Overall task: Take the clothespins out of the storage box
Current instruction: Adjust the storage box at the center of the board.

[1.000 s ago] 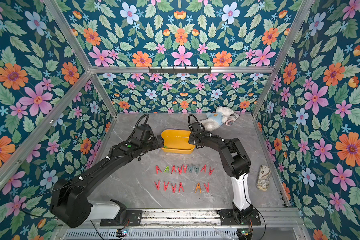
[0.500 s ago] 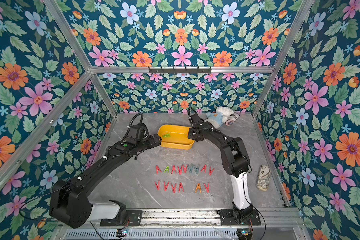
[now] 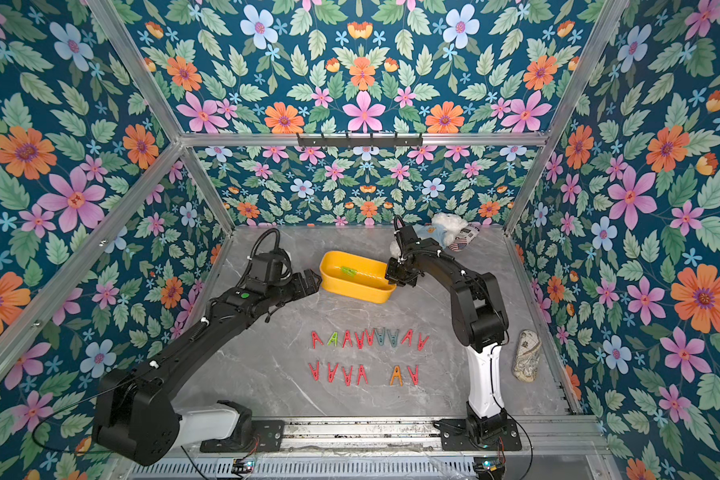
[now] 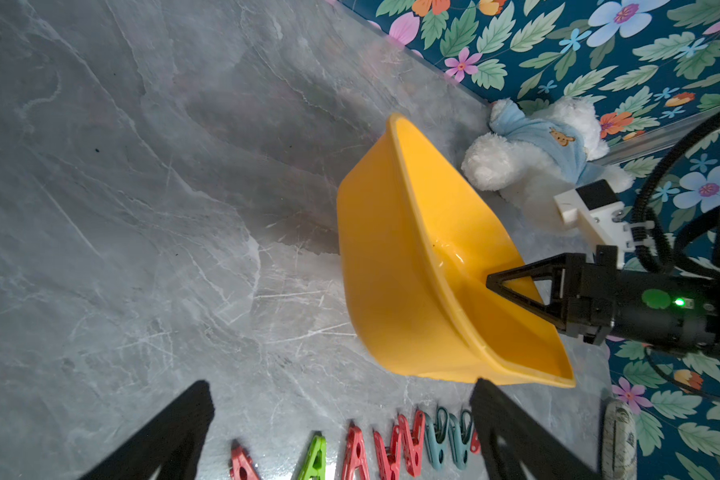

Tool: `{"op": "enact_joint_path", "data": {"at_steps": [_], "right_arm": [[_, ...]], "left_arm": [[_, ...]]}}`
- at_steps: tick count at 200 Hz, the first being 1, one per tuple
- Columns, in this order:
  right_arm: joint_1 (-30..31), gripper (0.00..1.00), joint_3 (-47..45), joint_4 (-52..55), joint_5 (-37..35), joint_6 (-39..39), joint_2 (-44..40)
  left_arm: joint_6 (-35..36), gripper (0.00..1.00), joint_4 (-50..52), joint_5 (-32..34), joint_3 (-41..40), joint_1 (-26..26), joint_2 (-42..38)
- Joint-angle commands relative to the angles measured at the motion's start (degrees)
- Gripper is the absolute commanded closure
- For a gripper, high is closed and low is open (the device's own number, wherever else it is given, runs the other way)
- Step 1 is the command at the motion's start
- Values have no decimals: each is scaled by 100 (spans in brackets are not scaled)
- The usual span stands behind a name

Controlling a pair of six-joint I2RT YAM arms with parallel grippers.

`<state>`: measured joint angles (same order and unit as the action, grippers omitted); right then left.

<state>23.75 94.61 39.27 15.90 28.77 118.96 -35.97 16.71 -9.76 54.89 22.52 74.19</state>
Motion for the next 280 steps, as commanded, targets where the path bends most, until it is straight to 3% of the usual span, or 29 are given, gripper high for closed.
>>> {"op": "enact_joint_path", "data": {"at_steps": [1, 58, 109, 210, 280], "right_arm": [[8, 100, -171, -95, -411, -150, -114], [417, 100, -654, -790, -1644, -544, -266], [627, 98, -1268, -1476, -1992, -592, -358], [662, 66, -1502, -1812, -2133, -775, -635], [981, 61, -1052, -1712, -2335, -1307, -1084]], "left_arm": [[-33, 1, -86, -26, -31, -4, -28], [-15, 0, 96, 264, -132, -15, 53], [-29, 0, 122, 143, -181, -18, 43], [-51, 0, 195, 63, -181, -9, -1], [-104, 0, -201, -159, -395, -11, -199]]}}
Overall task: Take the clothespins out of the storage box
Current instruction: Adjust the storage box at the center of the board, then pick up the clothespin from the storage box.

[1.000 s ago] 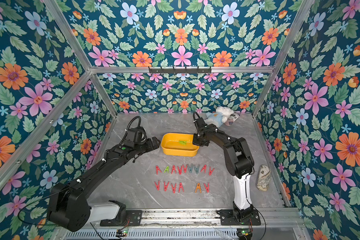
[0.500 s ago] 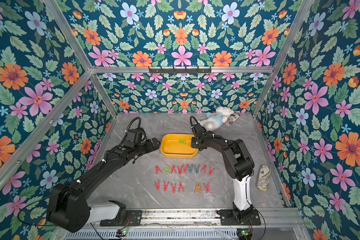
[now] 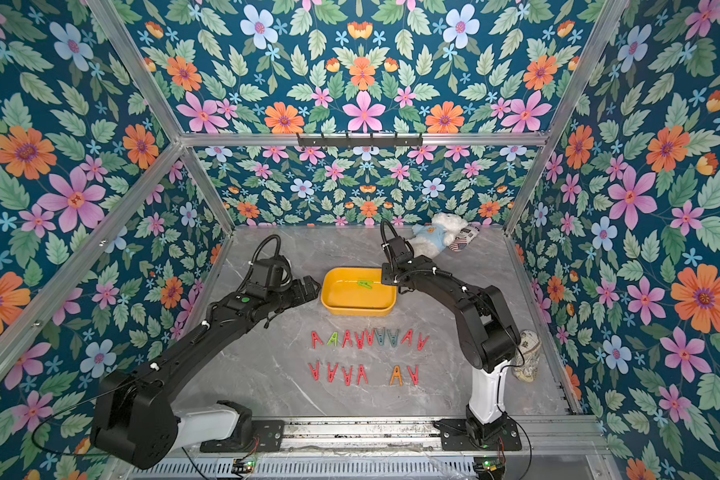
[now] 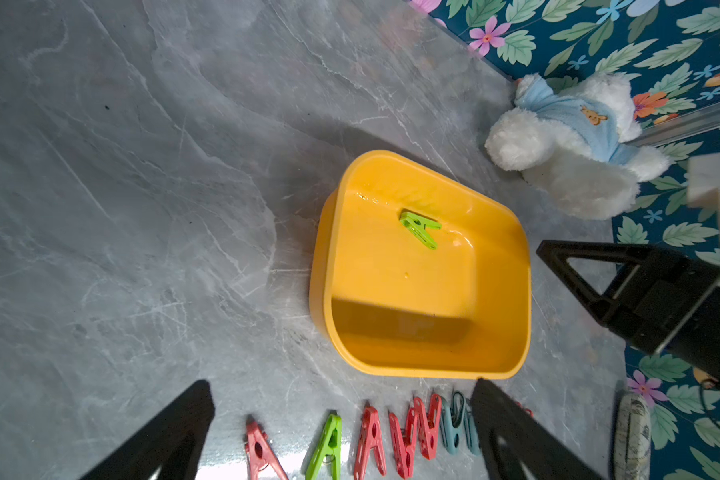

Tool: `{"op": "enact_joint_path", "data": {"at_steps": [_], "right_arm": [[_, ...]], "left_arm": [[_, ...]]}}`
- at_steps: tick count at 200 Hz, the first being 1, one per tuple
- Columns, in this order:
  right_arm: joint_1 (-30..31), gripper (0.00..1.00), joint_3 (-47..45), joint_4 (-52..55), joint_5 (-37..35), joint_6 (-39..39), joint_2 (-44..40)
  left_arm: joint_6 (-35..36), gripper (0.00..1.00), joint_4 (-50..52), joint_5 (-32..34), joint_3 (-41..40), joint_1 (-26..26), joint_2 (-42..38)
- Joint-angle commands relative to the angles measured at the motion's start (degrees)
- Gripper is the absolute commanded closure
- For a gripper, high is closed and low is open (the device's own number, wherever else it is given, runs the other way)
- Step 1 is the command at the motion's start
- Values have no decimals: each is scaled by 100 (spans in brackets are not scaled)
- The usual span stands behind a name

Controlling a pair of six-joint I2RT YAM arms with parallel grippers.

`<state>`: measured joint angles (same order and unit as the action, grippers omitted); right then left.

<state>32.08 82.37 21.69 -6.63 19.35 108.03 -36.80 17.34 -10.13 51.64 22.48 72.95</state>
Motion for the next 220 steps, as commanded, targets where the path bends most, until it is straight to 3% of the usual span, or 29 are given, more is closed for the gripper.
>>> {"op": "enact_joint_path", "data": {"at_steps": [1, 84, 220], "right_arm": [[153, 61, 182, 46, -78, -377, 17], [399, 66, 1151, 227, 417, -771, 1259], [489, 68, 1545, 361, 563, -1047, 2037]], "left_arm": [[-21, 0, -270, -130, -72, -2, -77], [-29, 0, -506, -724, -264, 1, -140], [42, 0, -442, -636, -267, -3, 35]]}}
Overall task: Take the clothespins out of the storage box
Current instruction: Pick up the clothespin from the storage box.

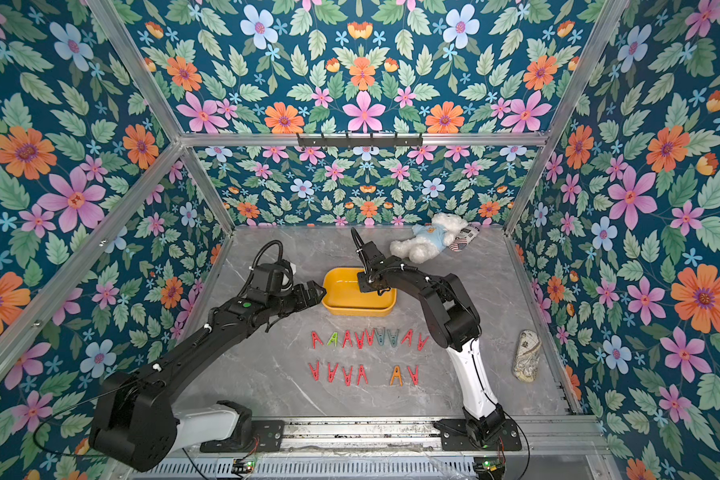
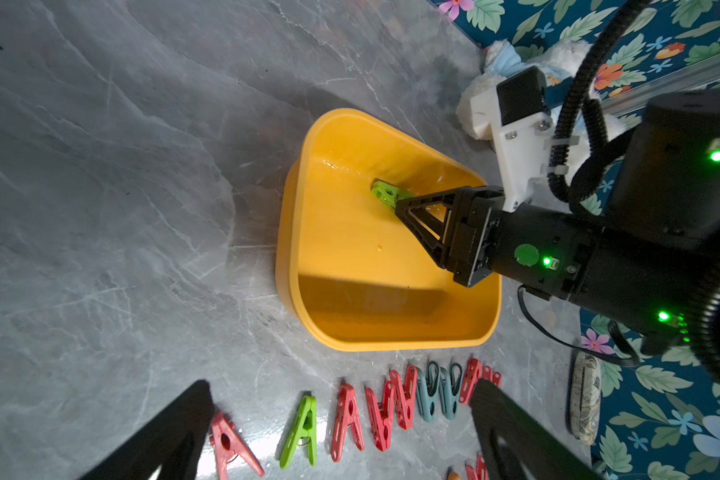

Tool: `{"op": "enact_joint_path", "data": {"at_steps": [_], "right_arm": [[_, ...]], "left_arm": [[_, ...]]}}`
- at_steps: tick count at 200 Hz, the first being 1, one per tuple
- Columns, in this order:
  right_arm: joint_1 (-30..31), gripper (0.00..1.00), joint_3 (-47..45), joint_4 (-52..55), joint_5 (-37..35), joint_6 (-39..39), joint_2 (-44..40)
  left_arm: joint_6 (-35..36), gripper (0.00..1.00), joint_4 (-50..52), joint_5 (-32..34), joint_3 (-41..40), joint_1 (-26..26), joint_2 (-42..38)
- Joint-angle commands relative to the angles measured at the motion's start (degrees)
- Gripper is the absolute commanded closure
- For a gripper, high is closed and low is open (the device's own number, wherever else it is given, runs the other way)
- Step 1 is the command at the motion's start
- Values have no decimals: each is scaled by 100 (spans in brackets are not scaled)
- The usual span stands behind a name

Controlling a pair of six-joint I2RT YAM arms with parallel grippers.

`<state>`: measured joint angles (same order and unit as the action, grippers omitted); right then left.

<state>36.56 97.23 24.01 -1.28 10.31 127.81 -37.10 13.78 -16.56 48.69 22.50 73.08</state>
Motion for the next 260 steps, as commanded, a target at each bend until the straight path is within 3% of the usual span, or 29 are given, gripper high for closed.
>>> {"op": "enact_joint_path", "data": {"at_steps": [1, 56, 121, 154, 260], "right_arm": [[43, 68, 59, 121, 25, -143, 59], [171, 75, 173, 205, -167, -195, 227], [418, 90, 52, 218, -480, -182, 32], [529, 96, -147, 243, -588, 21, -360], [971, 97, -1553, 376, -894, 1461, -2207]], "left_arm": [[76, 0, -90, 1, 27, -3, 22], [55, 1, -56, 18, 36, -9, 29], [72, 0, 11, 85, 27, -3, -22], [106, 0, -7, 67, 28, -7, -22], [385, 0, -178, -503, 229, -1, 189]]}}
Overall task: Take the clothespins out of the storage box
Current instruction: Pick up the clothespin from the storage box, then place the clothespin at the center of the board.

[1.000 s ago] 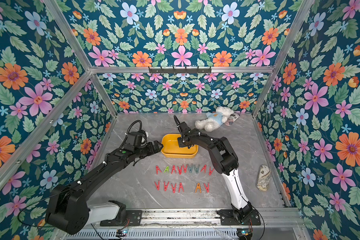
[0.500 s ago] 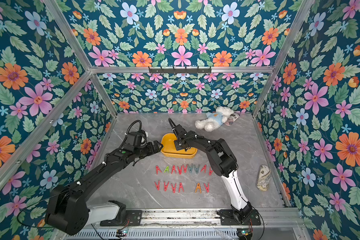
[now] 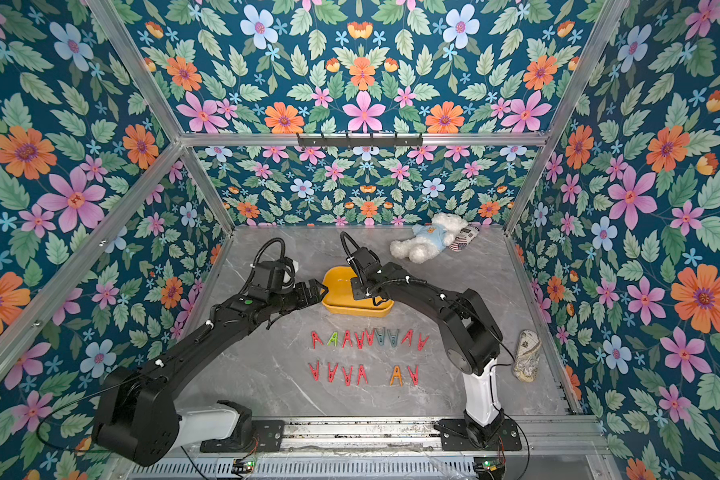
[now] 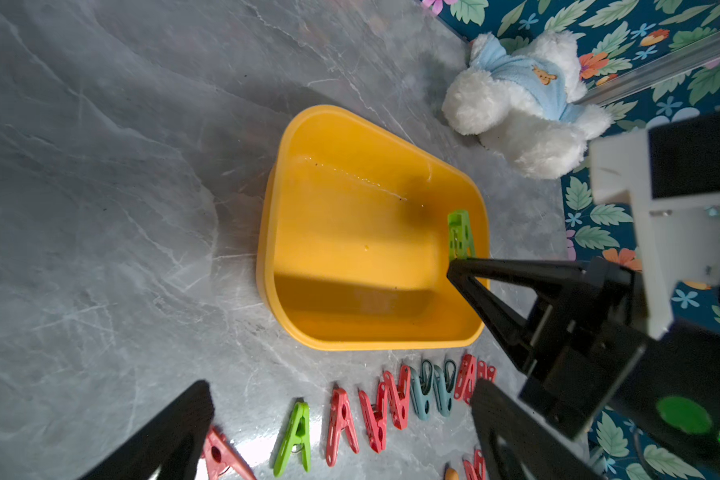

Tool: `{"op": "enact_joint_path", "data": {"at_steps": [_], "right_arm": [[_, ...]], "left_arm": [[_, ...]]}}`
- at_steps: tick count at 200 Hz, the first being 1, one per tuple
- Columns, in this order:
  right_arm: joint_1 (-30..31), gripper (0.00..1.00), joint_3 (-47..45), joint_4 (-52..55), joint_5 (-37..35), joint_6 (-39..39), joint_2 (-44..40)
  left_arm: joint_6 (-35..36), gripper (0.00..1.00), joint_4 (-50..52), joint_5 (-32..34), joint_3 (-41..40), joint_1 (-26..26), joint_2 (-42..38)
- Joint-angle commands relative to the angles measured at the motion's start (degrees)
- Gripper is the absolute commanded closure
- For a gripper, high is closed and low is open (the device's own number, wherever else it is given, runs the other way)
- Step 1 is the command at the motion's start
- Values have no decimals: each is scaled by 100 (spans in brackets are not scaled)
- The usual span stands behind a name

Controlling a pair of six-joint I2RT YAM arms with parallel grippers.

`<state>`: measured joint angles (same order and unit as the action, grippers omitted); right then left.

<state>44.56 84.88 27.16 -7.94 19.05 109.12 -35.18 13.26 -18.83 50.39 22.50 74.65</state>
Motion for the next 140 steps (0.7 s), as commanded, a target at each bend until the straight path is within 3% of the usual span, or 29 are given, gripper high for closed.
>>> {"op": "enact_joint_path", "data": {"at_steps": [1, 70, 140], "right_arm": [[174, 97, -338, 62, -235, 606, -361], [1083, 97, -1740, 57, -535, 2155, -1650], [2227, 97, -3018, -120, -916, 3783, -2297]], "left_arm": [[194, 0, -124, -291, 63, -1, 32], [487, 0, 22, -717, 110, -5, -12], [417, 0, 22, -943, 113, -4, 5]]}}
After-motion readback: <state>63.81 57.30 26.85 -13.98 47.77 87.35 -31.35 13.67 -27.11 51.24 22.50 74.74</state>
